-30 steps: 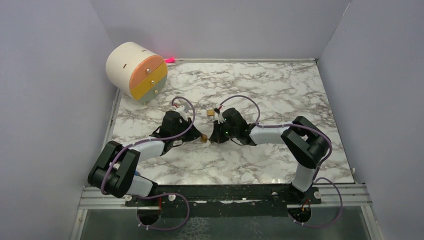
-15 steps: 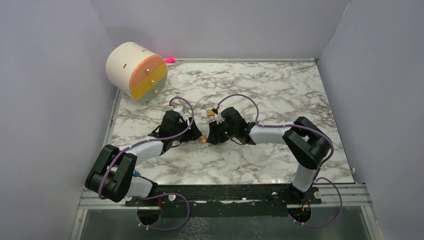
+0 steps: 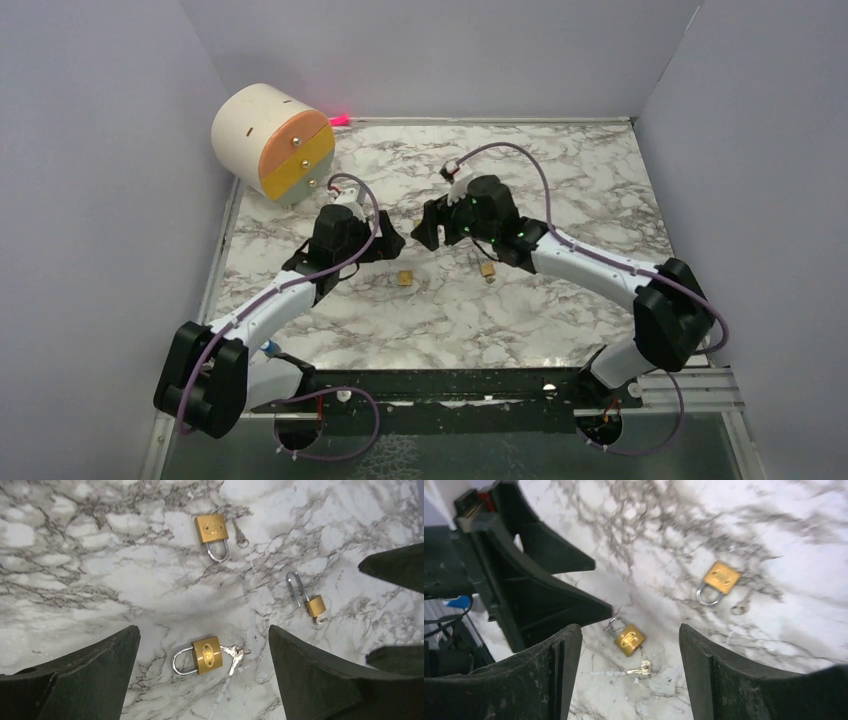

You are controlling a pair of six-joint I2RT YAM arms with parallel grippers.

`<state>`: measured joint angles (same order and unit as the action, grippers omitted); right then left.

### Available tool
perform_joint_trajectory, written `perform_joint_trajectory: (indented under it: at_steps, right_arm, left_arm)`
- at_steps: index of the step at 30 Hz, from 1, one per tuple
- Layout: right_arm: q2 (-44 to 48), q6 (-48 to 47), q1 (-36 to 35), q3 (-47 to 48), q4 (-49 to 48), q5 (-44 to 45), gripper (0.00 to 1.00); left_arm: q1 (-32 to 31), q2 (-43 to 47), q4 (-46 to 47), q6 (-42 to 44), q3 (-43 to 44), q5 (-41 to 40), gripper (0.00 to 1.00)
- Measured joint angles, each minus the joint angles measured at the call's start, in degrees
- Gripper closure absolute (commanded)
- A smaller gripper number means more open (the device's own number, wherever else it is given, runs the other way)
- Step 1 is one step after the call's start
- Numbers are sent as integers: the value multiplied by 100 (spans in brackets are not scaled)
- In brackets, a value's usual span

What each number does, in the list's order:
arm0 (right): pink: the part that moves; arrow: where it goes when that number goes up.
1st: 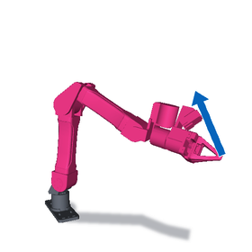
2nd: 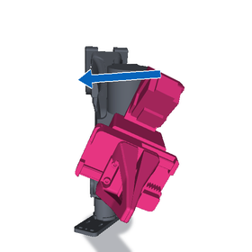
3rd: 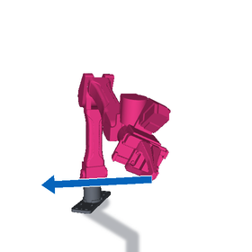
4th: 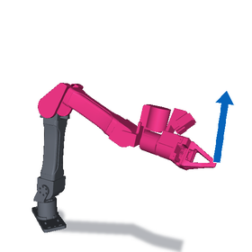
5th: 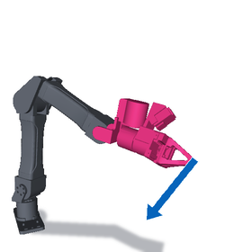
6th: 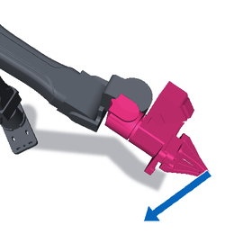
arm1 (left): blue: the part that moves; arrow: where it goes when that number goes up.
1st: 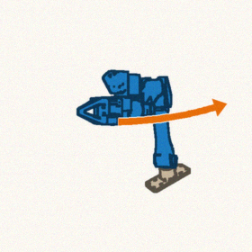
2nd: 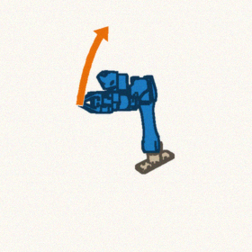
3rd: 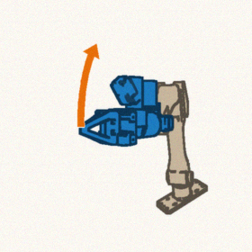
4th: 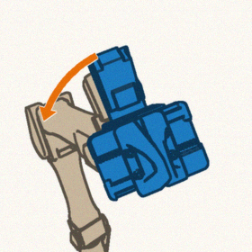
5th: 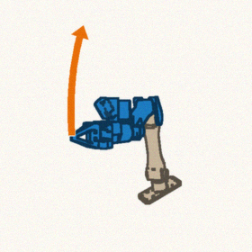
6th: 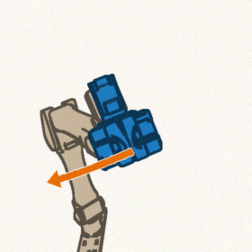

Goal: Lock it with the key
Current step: Place the key at the center of the board, then pick up the lock from the center of the board.

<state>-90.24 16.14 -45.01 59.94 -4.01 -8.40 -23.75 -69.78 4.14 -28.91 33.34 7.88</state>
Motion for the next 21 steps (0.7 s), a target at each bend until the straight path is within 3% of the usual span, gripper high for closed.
perform_joint_trajectory:
  at_steps: [6, 10, 21]
  right_arm:
    - [669, -22, 898, -94, 249, 153, 25]
    - [1003, 170, 1541, -785, 420, 256, 25]
    - [1091, 560, 1613, -1537, 1097, 1032, 30]
  left_arm:
    - [0, 501, -323, 269, 396, -131, 1]
    - [0, 765, -476, 433, 466, -129, 2]
    - [2, 1143, -852, 1001, 1060, -448, 2]
